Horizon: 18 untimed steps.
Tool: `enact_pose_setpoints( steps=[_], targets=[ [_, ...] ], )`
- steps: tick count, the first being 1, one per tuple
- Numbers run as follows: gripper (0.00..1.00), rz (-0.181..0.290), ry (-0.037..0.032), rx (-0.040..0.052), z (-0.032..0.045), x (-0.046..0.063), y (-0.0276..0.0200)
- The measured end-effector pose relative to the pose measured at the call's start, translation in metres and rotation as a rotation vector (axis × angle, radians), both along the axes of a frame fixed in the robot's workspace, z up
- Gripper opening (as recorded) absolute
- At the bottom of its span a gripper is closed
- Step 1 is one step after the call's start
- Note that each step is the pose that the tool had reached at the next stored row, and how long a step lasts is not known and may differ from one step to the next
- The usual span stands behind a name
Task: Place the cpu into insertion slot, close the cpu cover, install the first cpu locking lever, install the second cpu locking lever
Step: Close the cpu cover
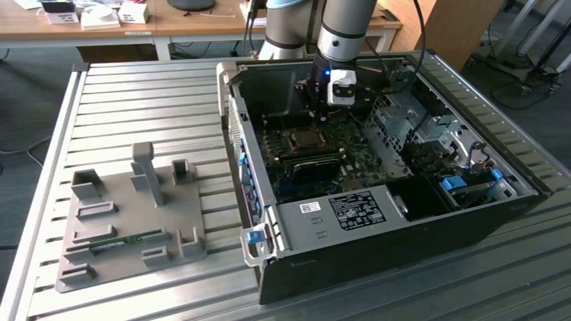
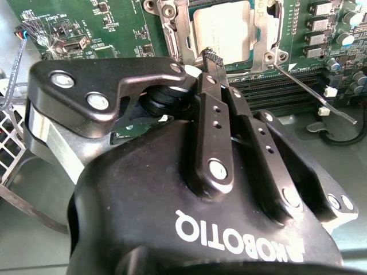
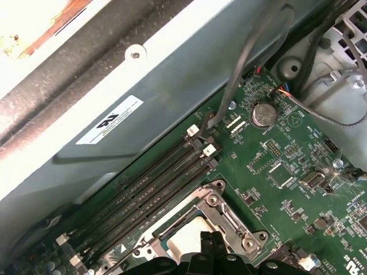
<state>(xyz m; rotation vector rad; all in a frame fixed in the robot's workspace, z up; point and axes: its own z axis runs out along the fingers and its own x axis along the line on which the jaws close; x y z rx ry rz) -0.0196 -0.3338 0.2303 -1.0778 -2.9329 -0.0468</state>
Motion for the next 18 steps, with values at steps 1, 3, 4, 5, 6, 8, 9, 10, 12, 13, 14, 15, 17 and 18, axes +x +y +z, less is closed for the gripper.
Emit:
enact_pose_setpoints(
  steps=[1, 3, 4, 5, 6, 8, 9, 10, 12, 13, 14, 15, 17, 18],
  targets=[
    [0.11, 0.0, 0.0, 0.0, 0.0, 0.0, 0.0],
    [0.11, 0.0, 0.0, 0.0, 0.0, 0.0, 0.0],
    [0.11, 0.0, 0.0, 0.0, 0.0, 0.0, 0.0],
    [0.11, 0.0, 0.0, 0.0001, 0.0, 0.0, 0.0],
    [0.11, 0.0, 0.0, 0.0, 0.0, 0.0, 0.0],
    [0.11, 0.0, 0.0, 0.0001, 0.0, 0.0, 0.0],
    [0.11, 0.0, 0.0, 0.0001, 0.0, 0.0, 0.0],
    [0.11, 0.0, 0.0, 0.0001, 0.0, 0.0, 0.0],
    [0.11, 0.001, 0.0, 0.0001, 0.0, 0.0, 0.0],
    [0.11, 0.003, 0.0, 0.0, 0.0, 0.0, 0.0],
    [0.11, 0.008, -0.0001, 0.0, 0.0, 0.0, 0.0],
    [0.11, 0.013, -0.0001, 0.0, 0.0, 0.0, 0.0],
    [0.11, 0.026, -0.0004, 0.0, 0.0, 0.0, 0.0],
    [0.11, 0.033, -0.0005, 0.0001, 0.0, 0.0, 0.0]
  ],
)
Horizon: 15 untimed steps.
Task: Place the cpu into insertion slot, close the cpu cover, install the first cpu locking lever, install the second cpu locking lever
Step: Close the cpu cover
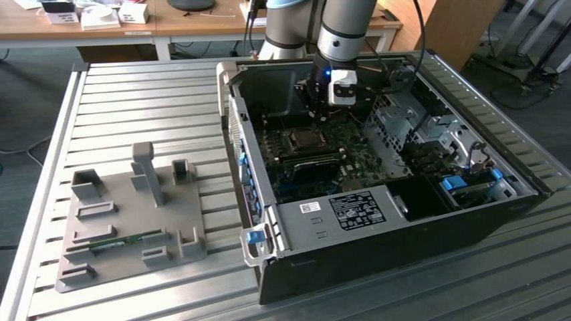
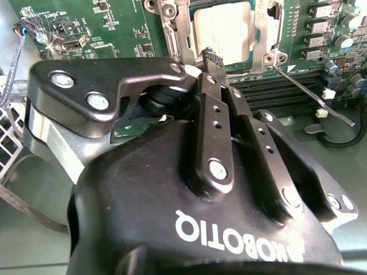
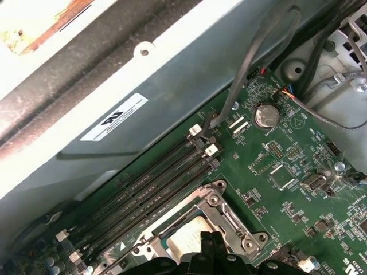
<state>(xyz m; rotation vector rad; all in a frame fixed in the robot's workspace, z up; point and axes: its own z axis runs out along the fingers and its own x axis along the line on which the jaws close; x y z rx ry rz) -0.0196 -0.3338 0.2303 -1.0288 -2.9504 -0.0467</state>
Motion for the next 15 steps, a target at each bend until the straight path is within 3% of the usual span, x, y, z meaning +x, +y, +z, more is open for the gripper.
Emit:
enact_pose_setpoints(
  steps=[15],
  targets=[
    [0.11, 0.077, -0.0011, 0.0, 0.0, 0.0, 0.0]
  ],
)
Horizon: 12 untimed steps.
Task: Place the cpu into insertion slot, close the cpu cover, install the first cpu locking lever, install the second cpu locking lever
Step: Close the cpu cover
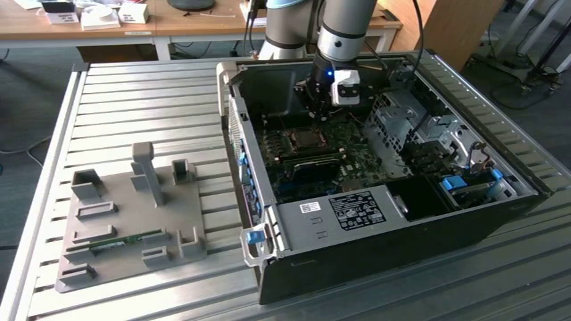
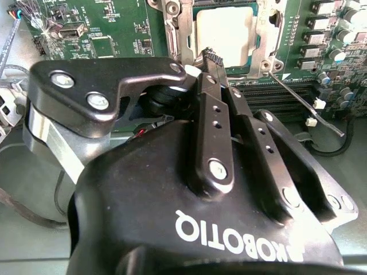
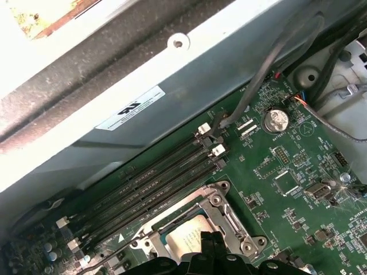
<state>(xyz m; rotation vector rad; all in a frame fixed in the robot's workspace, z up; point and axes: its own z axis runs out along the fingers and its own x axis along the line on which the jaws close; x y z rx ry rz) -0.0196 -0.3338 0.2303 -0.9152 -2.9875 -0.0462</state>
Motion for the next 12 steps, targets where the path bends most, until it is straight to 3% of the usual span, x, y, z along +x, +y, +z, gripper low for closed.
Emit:
enact_pose_setpoints(
  steps=[5, 12],
  targets=[
    [0.11, 0.017, -0.0003, 0.0, 0.0, 0.0, 0.0],
    [0.11, 0.087, -0.0013, 0.0, -0.0001, 0.0, 0.0]
  ],
)
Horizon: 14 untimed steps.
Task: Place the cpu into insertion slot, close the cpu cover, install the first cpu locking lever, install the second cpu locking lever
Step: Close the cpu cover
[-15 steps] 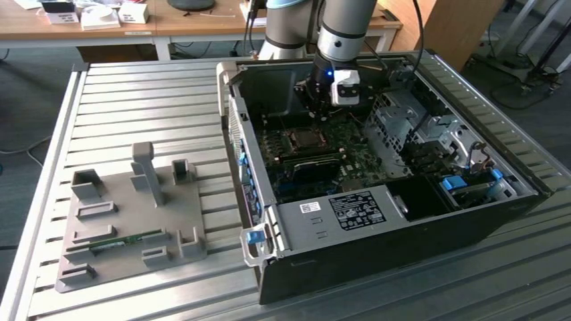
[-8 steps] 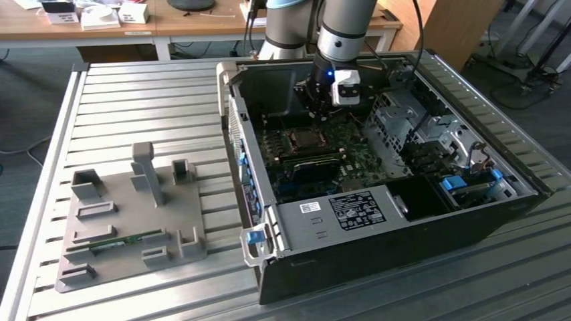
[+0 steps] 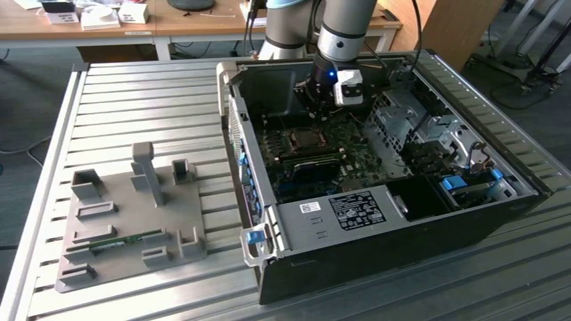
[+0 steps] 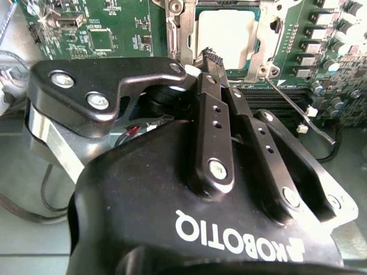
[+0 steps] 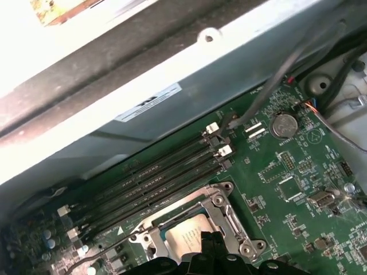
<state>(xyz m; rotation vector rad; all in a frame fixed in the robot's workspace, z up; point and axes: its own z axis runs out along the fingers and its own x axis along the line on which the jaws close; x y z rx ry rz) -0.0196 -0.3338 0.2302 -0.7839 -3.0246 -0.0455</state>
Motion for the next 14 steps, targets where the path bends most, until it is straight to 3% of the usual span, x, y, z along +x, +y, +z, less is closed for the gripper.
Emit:
enact_pose_setpoints(
  steps=[14],
  targets=[
    [0.11, 0.018, -0.0001, 0.0, 0.0, 0.0, 0.0]
  ],
)
